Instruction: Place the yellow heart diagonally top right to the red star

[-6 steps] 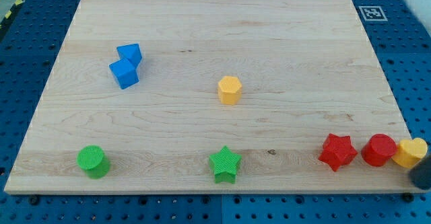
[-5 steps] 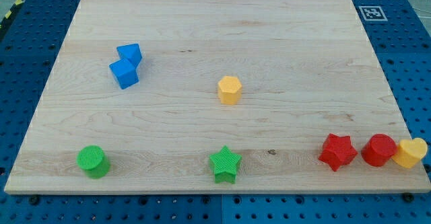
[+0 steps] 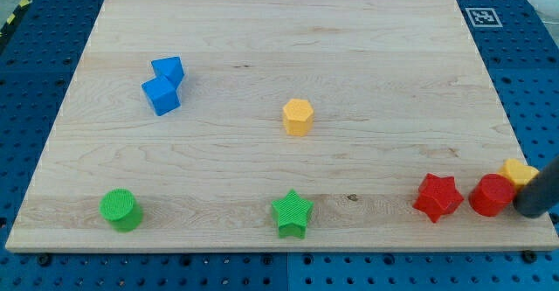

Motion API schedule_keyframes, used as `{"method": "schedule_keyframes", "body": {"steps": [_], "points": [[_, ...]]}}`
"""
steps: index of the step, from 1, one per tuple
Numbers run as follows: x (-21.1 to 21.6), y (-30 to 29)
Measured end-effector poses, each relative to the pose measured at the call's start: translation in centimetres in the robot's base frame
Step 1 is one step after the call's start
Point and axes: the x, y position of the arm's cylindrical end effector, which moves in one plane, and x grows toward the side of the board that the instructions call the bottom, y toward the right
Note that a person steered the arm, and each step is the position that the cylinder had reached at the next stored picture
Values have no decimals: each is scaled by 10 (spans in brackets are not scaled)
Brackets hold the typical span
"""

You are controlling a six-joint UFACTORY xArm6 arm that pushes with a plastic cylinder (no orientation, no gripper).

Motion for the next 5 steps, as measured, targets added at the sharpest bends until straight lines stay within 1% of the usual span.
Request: {"method": "schedule_keyframes", "body": {"steps": [2,4,5], "points": [[-17,0],[-17,1],[-17,24]]}}
